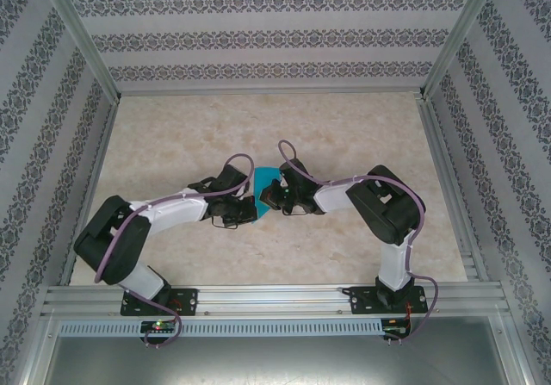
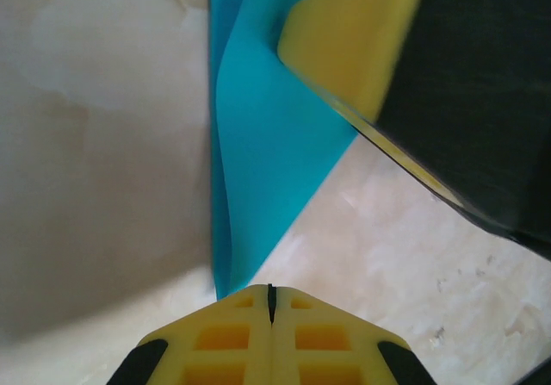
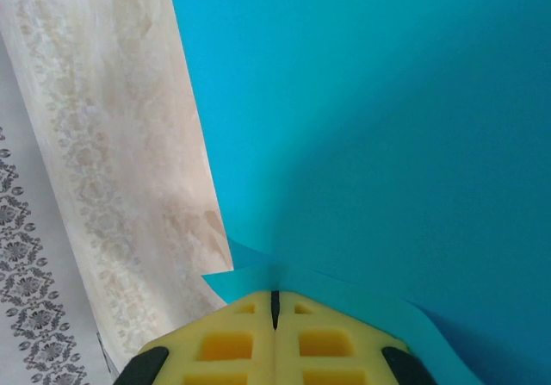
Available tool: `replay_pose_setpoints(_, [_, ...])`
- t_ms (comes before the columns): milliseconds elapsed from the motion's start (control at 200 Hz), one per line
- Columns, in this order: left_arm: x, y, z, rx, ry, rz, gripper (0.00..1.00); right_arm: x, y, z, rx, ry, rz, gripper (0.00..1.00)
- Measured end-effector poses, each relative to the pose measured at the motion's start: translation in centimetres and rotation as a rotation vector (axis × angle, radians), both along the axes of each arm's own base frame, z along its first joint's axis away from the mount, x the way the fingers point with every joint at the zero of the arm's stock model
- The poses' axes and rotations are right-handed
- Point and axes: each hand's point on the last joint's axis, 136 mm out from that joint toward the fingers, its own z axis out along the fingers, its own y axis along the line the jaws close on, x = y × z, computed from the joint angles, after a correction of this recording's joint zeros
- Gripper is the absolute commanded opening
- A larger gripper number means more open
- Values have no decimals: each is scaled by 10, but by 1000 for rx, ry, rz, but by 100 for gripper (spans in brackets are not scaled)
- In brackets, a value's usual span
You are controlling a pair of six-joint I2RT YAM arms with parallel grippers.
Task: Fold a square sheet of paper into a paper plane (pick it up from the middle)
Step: Third fold the triangle at the center of the table.
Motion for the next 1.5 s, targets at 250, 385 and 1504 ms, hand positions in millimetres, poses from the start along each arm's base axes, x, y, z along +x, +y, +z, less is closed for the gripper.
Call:
replay_pose_setpoints(250, [5, -3, -12, 10, 13, 1, 0, 0, 0, 0, 1, 3, -3, 2])
replay_pose_setpoints(385, [13, -6, -6, 7, -13, 7, 0, 0, 0, 0, 1, 3, -3, 2])
replay_pose_setpoints(1504, [14, -3, -18, 52, 3, -13, 0, -20, -24, 20, -91, -109, 146, 8])
